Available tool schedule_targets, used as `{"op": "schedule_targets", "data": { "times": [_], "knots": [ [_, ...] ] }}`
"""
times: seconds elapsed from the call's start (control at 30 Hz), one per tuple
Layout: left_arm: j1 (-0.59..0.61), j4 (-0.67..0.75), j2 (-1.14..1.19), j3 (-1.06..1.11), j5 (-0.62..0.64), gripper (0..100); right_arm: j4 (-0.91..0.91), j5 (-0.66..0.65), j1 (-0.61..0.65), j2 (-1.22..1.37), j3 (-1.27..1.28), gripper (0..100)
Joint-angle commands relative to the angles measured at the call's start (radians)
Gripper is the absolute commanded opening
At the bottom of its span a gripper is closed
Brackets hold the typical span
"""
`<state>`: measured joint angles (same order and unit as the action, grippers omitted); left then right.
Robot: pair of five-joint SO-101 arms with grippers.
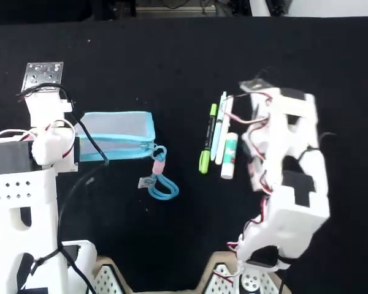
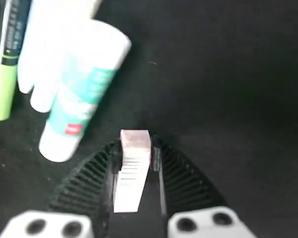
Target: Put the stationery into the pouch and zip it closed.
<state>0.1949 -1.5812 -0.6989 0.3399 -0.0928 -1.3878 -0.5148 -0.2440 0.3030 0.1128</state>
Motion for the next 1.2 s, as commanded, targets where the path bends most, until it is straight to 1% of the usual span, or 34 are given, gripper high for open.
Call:
{"op": "schedule_targets", "data": {
  "times": [0.0, 0.07, 0.17, 0.23, 0.3, 0.33, 0.43, 0.57, 0.63, 0.8, 0.9, 1.07, 1.1, 1.13, 1.17],
  "knots": [
    [0.005, 0.008, 0.005, 0.004, 0.008, 3, 0.002, -0.101, -0.048, -0.097, -0.053, 1.1],
    [0.005, 0.008, 0.005, 0.004, 0.008, 3, 0.068, -0.143, -0.069, -0.09, -0.045, 1.1],
    [0.005, 0.008, 0.005, 0.004, 0.008, 3, 0.183, -0.15, -0.112, -0.058, -0.048, 1.6],
    [0.005, 0.008, 0.005, 0.004, 0.008, 3, 0.226, -0.15, -0.137, -0.041, -0.05, 6.2],
    [0.005, 0.009, 0.005, 0.004, 0.008, 3, 0.222, -0.15, -0.153, -0.025, -0.048, 13.1],
    [0.005, 0.009, 0.005, 0.004, 0.008, 3, 0.221, -0.149, -0.16, -0.025, -0.042, 15.0],
    [0.005, 0.011, 0.005, 0.004, 0.008, 3, 0.16, -0.103, -0.181, -0.016, -0.059, 13.0],
    [0.005, 0.011, 0.005, 0.004, 0.008, 3, 0.114, 0.025, -0.178, -0.012, -0.064, 12.4],
    [0.005, 0.011, 0.005, 0.004, 0.008, 3, 0.117, 0.084, -0.172, 0.002, -0.07, 12.4],
    [0.005, 0.012, 0.005, 0.004, 0.008, 3, 0.138, 0.155, -0.12, 0.067, -0.082, 12.4],
    [0.005, 0.014, 0.005, 0.004, 0.008, 3, 0.183, 0.204, -0.089, 0.119, -0.082, 12.4],
    [0.005, 0.009, 0.005, 0.004, 0.008, 3, 0.29, 0.203, -0.1, 0.165, -0.082, 10.8],
    [0.005, 0.009, 0.005, 0.004, 0.008, 3, 0.304, 0.183, -0.112, 0.163, -0.082, 7.0],
    [0.005, 0.009, 0.005, 0.004, 0.008, 3, 0.313, 0.155, -0.126, 0.157, -0.082, 1.1],
    [0.005, 0.008, 0.005, 0.004, 0.008, 3, 0.313, 0.138, -0.138, 0.145, -0.082, 1.2]
  ]
}}
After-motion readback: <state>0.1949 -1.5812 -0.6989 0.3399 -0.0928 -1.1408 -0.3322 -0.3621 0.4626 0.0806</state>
